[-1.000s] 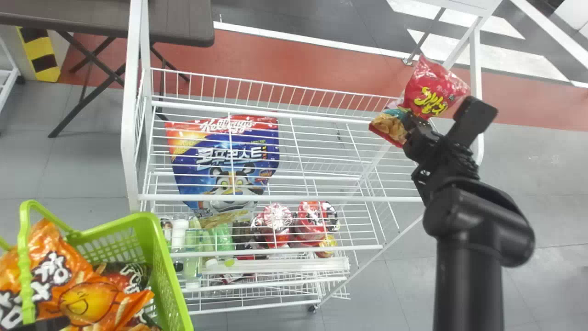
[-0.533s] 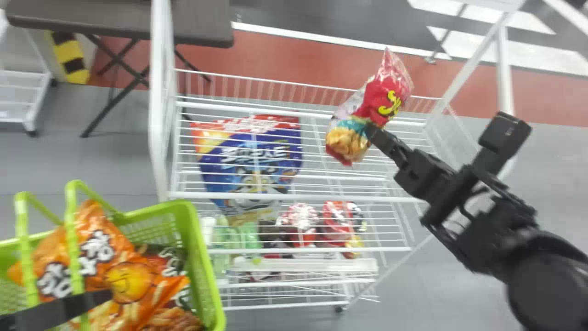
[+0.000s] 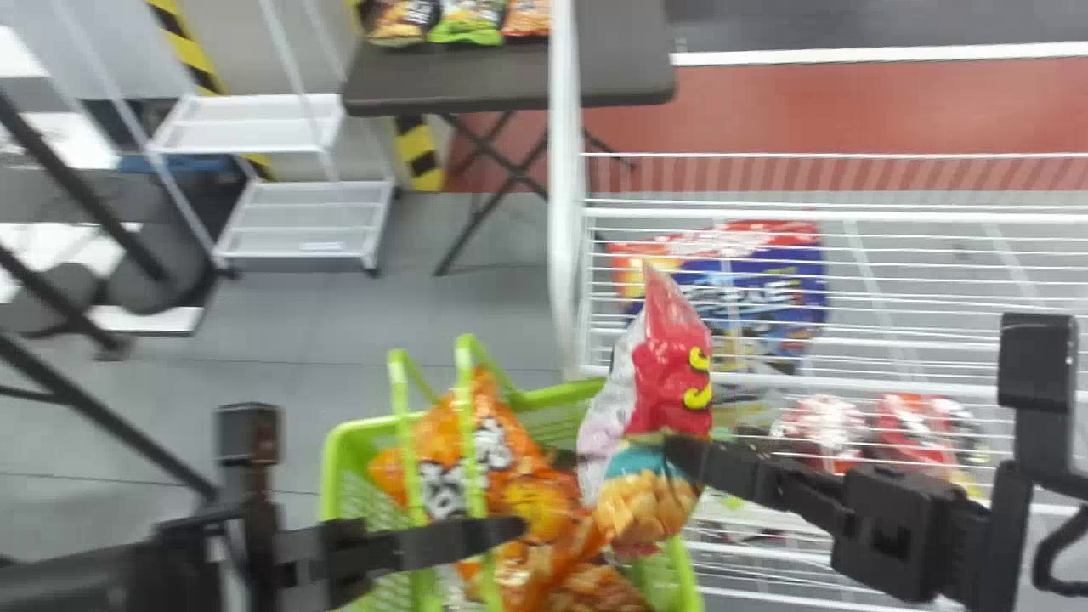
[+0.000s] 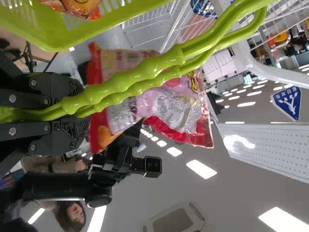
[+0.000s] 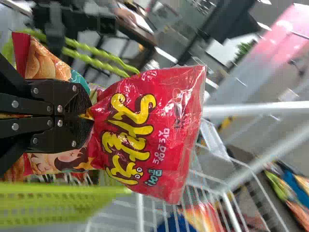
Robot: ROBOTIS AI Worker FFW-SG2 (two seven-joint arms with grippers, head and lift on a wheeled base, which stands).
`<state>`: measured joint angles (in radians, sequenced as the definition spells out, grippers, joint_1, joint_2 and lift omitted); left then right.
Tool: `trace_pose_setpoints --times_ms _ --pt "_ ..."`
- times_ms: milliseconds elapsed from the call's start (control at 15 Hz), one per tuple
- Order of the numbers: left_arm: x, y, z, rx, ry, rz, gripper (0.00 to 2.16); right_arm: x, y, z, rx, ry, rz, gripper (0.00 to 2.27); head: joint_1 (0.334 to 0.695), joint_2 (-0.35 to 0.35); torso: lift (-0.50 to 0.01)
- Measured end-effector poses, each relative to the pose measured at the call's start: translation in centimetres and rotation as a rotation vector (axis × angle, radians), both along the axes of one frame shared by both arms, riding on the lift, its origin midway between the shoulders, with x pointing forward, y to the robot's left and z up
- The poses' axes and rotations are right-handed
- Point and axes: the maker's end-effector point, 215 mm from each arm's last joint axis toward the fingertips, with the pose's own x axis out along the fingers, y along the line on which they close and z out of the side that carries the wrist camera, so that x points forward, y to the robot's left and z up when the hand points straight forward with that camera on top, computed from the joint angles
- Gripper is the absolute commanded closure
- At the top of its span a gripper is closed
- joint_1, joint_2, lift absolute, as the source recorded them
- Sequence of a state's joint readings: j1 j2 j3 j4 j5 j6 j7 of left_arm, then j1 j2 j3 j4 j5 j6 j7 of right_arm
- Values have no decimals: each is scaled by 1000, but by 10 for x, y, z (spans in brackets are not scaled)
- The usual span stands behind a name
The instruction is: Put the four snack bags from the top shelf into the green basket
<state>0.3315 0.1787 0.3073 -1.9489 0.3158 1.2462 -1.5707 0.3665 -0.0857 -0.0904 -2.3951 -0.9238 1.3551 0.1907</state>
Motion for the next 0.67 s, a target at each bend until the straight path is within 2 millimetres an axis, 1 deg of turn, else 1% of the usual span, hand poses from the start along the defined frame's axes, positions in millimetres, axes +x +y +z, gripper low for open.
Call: trace_pose_setpoints --times_ms 133,200,400,467,533,600,667 --pt "-2 -6 4 -4 0 -16 2148 -4 26 -20 12 59 62 2263 695 289 0" --pt "-3 -8 5 -6 0 -21 2148 -5 34 -31 4 83 81 2263 695 305 0" --pt "-5 -13 11 -15 2 -35 2148 0 54 -71 -51 152 138 2263 695 338 0" --pt "-6 -15 12 -18 4 -39 2148 0 58 -83 -66 179 158 2229 695 344 0" --pt "-7 -16 13 -20 7 -43 2148 0 61 -93 -82 202 174 1673 695 347 0" --pt "-7 -16 13 -21 8 -44 2148 0 62 -98 -94 212 183 539 695 349 0" --pt "-7 -15 13 -20 9 -42 2148 -1 59 -99 -102 217 190 -2 695 348 0"
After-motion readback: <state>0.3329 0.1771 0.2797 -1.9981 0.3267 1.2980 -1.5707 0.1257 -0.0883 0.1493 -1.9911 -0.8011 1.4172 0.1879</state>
